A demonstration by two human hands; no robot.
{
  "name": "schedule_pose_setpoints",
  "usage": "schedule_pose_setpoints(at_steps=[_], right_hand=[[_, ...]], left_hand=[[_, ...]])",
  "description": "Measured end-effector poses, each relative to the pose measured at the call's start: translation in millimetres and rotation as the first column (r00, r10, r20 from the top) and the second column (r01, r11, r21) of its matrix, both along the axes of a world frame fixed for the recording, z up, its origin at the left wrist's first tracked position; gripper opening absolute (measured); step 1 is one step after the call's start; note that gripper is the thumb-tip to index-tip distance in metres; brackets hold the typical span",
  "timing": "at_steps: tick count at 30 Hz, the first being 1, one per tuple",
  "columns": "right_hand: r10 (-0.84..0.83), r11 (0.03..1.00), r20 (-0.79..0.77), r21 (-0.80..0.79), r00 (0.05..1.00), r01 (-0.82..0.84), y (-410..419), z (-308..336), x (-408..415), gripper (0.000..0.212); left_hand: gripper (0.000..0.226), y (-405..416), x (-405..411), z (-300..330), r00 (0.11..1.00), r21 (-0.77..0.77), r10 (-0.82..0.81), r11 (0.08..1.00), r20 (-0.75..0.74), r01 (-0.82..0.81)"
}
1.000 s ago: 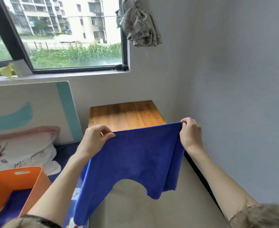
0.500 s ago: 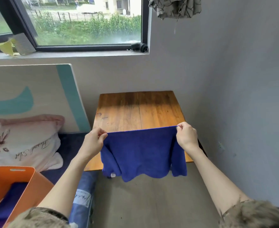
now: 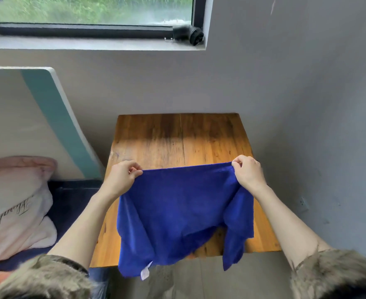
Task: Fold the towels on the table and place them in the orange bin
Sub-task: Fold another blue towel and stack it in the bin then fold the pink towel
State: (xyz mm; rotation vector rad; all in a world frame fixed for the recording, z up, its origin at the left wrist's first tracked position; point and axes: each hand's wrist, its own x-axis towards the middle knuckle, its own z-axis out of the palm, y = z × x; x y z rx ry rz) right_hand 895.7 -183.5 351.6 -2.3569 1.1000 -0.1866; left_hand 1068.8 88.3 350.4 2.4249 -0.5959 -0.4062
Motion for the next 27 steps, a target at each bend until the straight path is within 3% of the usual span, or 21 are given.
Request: schedule_pose_setpoints(at_steps=[6, 13, 19, 25, 27], right_hand=[[-0.027, 0.999, -0.097, -0.049, 0.995, 0.022, -61.0, -40.0, 89.9, 0.025], [-0.071, 0.988, -0.068, -0.14, 0.995, 0.061, -97.4, -108.0, 161.4, 0.039], [0.242, 0.962, -0.184, -0.083, 0.953, -0.26, -52.3, -189.1, 171.2, 0.045], [0.453, 0.857, -0.249, -0.144, 0.856, -0.495, 5.6, -229.7, 195.0, 0.052], [0.499, 0.826, -0.247, -0.156, 0.831, -0.542, 23.7, -238.3, 206.8, 0.054]], left_hand=[[0.01, -68.4, 103.4, -49.6, 0.99, 0.12, -0.139, 0.984, 0.036, 0.134], [0.022, -127.8, 161.1, -116.2, 0.987, 0.141, -0.106, 0.986, 0.121, 0.089], [0.032, -107.5, 119.1, -189.8, 0.993, 0.212, -0.069, 0.976, 0.093, 0.048], [0.038, -68.7, 114.1, -220.7, 0.956, 0.134, 0.264, 0.951, 0.127, -0.28], [0.037, -56.0, 117.6, -223.5, 0.941, 0.141, 0.304, 0.936, 0.147, -0.324]])
